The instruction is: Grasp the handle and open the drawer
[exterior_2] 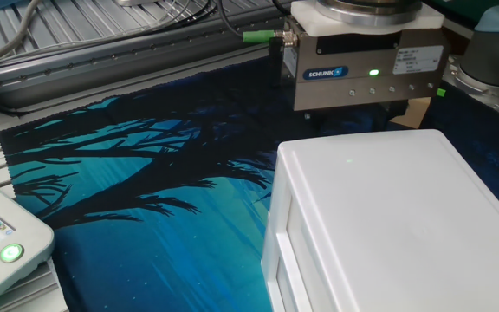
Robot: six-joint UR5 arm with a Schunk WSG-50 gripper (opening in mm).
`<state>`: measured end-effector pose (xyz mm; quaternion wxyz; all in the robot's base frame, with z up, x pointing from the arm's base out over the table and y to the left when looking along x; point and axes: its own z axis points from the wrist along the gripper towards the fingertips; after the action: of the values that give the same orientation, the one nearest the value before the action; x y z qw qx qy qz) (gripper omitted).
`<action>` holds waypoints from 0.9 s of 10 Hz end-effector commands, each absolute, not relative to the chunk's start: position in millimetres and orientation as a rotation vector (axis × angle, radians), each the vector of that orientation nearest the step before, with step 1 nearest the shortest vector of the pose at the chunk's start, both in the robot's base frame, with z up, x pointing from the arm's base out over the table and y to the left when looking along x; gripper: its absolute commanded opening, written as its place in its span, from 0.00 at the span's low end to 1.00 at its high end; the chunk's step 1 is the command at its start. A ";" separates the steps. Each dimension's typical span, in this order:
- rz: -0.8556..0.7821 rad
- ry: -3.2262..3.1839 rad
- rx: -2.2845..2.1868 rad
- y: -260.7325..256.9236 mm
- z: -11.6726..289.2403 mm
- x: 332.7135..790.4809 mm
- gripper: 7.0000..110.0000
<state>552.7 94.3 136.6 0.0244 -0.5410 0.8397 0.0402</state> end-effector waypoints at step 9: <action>0.109 2.633 -1.592 95.4 136.0 557.0 0.36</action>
<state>555.3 93.4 134.8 0.0261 -0.5211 0.8525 0.0326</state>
